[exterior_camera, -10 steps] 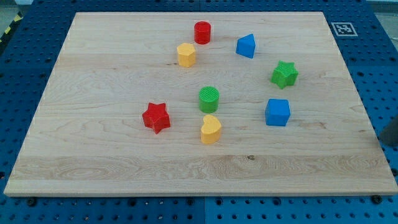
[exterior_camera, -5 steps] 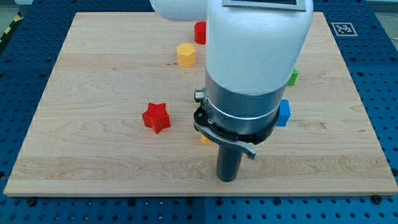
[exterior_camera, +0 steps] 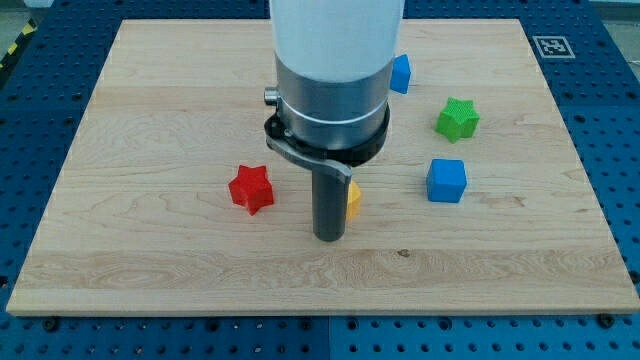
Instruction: Move the yellow heart to the top left of the blue cube
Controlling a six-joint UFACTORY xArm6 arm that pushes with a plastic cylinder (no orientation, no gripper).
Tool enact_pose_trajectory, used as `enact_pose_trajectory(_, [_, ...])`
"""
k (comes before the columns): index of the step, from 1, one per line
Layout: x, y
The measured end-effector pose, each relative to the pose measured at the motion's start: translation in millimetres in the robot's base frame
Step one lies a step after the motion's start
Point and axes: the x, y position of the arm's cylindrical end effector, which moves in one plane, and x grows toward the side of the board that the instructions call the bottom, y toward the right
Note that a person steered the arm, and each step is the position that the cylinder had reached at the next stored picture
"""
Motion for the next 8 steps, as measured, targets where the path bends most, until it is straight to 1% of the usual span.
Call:
enact_pose_trajectory(2, [-20,0])
enact_pose_trajectory(3, [-38,0])
enact_pose_trajectory(4, [-55,21])
enact_pose_trajectory(5, [-53,68])
enact_pose_trajectory(6, [-50,93])
enact_pose_trajectory(7, [-50,95])
enact_pose_trajectory(8, [-50,119])
